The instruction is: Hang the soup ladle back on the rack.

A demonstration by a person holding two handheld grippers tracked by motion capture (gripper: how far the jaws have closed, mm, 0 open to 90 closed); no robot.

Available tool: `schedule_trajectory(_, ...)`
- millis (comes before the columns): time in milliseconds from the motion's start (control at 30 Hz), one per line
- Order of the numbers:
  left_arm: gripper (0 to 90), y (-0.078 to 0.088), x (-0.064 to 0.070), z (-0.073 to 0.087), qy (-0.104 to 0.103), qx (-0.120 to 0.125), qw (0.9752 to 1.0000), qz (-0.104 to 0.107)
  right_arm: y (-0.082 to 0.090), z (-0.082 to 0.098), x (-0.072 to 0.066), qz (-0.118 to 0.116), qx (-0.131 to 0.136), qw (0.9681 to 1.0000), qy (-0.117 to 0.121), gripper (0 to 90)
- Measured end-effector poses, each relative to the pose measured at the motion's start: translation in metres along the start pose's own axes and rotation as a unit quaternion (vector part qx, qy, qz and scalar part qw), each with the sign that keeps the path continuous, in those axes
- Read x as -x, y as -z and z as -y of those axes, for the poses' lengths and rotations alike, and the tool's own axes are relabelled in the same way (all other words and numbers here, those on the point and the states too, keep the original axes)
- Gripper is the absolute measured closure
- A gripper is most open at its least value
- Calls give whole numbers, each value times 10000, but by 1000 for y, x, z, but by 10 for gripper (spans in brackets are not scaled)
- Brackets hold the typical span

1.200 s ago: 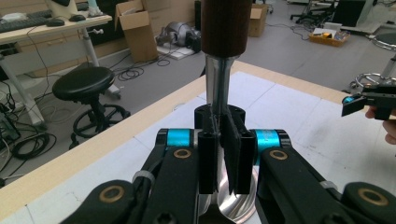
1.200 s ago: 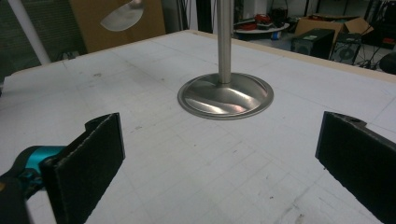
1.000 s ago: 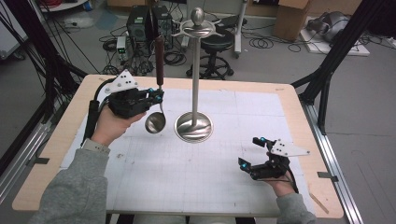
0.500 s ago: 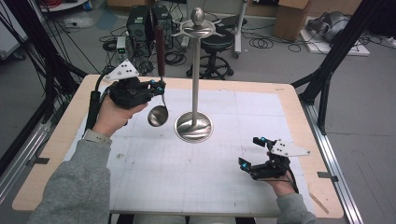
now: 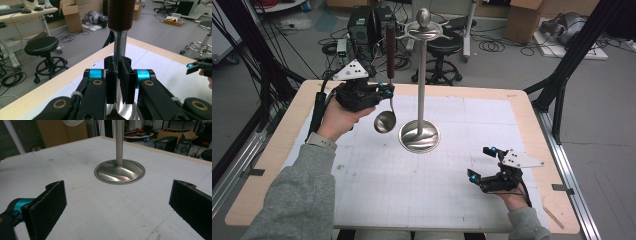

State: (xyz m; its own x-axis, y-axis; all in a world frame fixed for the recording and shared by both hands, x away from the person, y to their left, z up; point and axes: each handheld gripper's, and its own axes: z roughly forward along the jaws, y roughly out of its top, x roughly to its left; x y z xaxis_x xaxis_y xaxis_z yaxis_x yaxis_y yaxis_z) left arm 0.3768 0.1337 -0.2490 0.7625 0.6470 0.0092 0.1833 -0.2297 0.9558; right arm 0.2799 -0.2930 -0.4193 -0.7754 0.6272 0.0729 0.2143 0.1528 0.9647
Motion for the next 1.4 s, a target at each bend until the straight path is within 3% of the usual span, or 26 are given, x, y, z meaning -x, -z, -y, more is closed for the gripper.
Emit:
schedule_trajectory(667,841,-6,1,-1,-54,-127,9999,70,0,0,0,-3,-3,10000,-2,3)
schedule_trajectory(1400,841,-19,4,-2,-19,-213,9998,-34,0,0,1,-25,35,10000,-17,3)
